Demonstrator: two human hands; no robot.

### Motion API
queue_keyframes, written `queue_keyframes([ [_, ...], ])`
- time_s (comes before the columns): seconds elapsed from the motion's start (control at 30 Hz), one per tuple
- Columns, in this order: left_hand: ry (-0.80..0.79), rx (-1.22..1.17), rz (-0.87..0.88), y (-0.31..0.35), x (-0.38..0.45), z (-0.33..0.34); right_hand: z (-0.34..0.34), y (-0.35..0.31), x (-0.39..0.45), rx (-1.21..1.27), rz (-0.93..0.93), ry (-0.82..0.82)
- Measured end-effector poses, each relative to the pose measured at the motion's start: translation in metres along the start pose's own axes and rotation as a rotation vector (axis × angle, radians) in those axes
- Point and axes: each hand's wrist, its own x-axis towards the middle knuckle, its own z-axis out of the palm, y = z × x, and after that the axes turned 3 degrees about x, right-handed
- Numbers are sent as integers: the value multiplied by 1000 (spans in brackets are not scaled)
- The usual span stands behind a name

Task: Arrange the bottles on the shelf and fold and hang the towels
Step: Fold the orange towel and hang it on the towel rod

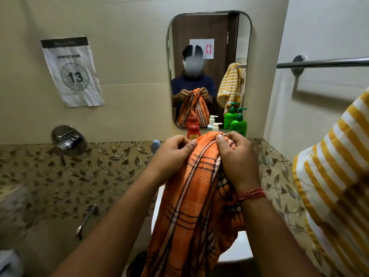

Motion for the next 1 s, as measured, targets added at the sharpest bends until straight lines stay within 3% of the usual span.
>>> queue_keyframes([
  [0.1, 98, 106, 99, -5, 2, -4, 3, -2, 0, -58, -10, 4],
  [0.2, 302, 302, 283, -7, 5, -9, 6, -7, 0, -136, -28, 9],
  [0.3, 409, 254, 376, -9, 7, -20, 10, -13, -1, -202, -42, -20],
  [0.4, 226, 69, 263, -8, 10, -30, 14, -16, 0, -215, -33, -38],
  [0.5, -41, 136, 173, -15, 12, -30, 20, -16, 4, -222, -11, -21],
  [0.63, -187, 151, 131, -30, 10, -32, 30, -14, 10, -200, -4, 24],
  [0.83, 23, 251, 313, -42, 18, -41, 41, -7, 15, -226, 20, 22],
  [1.0, 66, -20, 247, -48, 27, -46, 50, -9, 18, -273, 24, 31],
])
